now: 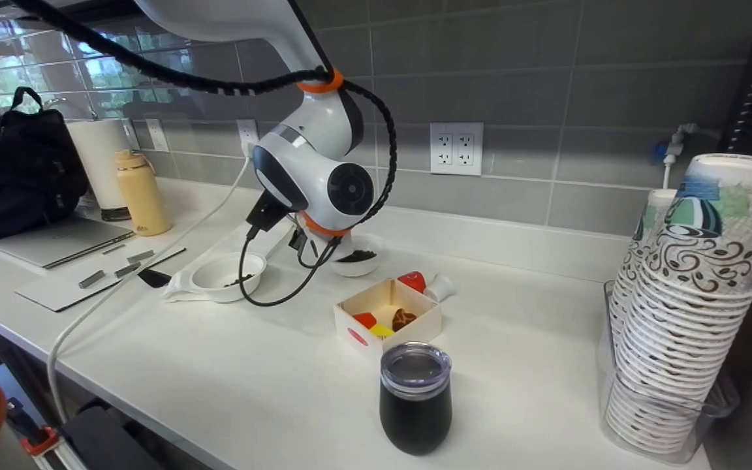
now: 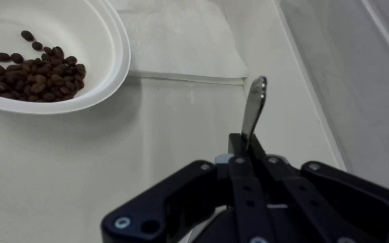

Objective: Stir the objects in the bowl using the silver spoon

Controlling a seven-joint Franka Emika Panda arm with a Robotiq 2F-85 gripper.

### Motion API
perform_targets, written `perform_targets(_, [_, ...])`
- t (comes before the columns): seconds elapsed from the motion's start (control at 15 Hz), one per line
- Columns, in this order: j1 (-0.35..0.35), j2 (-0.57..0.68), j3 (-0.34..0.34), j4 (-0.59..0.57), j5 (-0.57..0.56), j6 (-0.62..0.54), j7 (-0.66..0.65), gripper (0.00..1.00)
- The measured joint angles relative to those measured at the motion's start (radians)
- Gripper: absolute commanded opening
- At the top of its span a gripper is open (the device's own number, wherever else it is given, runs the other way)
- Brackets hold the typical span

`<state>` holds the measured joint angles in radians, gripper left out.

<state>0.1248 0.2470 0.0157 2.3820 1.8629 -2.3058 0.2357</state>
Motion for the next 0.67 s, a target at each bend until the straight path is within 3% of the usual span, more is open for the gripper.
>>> perform_targets(0.67, [-0.028,-0.023,-0.011,0.012,-0.01,-0.06,-0.044,0.01])
